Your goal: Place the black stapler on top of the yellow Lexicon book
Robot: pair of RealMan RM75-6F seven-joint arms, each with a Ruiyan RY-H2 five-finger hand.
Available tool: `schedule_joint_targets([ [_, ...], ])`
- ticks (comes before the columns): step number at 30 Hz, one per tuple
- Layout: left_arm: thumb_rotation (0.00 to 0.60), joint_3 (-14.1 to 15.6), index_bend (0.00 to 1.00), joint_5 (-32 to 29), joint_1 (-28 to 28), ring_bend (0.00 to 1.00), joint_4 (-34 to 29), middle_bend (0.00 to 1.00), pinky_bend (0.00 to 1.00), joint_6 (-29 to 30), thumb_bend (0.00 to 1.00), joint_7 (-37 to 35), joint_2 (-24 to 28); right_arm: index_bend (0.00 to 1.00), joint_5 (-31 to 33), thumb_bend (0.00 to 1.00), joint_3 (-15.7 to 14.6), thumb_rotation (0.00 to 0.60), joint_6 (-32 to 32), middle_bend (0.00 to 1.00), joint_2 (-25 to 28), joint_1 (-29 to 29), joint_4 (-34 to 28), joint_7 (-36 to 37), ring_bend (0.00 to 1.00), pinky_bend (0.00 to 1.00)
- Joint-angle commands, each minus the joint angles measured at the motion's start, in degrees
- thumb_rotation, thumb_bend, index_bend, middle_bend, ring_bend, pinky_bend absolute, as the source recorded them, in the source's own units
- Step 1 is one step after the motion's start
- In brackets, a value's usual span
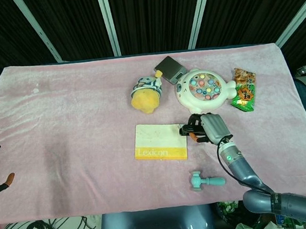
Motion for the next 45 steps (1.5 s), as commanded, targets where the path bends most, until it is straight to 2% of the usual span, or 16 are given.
schedule_joint_targets([
  [1,0.6,0.0,0.17,-0.05,-0.01,0.0,-0.06,0.04,0.0,-0.04,0.26,-0.01,0.02,0.64,6.03,0.36,1.82,0.6,-0.69,0.52,-3.66,3.56,-0.43,-4.66,0.53,0.37],
  [9,0.6,-0.09,0.17,-0.31,-0.13,0.0,-0.26,0.04,0.0,-0.31,0.26,0.05,0.12,0.64,10.13,0.36,2.27,0.6,-0.04,0.53,-9.39,6.91,1.9,-6.86,0.54,0.37],
  [32,0.6,-0.24,0.17,-1.24,-0.32,0.0,-1.12,0.04,0.0,-0.91,0.26,0.47,0.51,0.64,8.06,0.35,1.12,0.6,2.16,0.51,-19.24,10.14,11.52,-7.74,0.52,0.37],
  [39,0.6,-0.22,0.17,-1.52,-0.4,0.0,-1.29,0.04,0.0,-1.11,0.26,0.86,0.51,0.45,7.58,0.3,0.87,0.6,2.75,0.36,-19.19,9.71,11.29,-8.06,0.42,0.36],
  [45,0.6,-0.25,0.17,-1.84,-0.38,0.0,-1.52,0.04,0.0,-1.13,0.26,1.12,0.53,0.42,9.64,0.3,0.88,0.6,2.29,0.31,-18.84,9.81,10.42,-10.12,0.38,0.34],
])
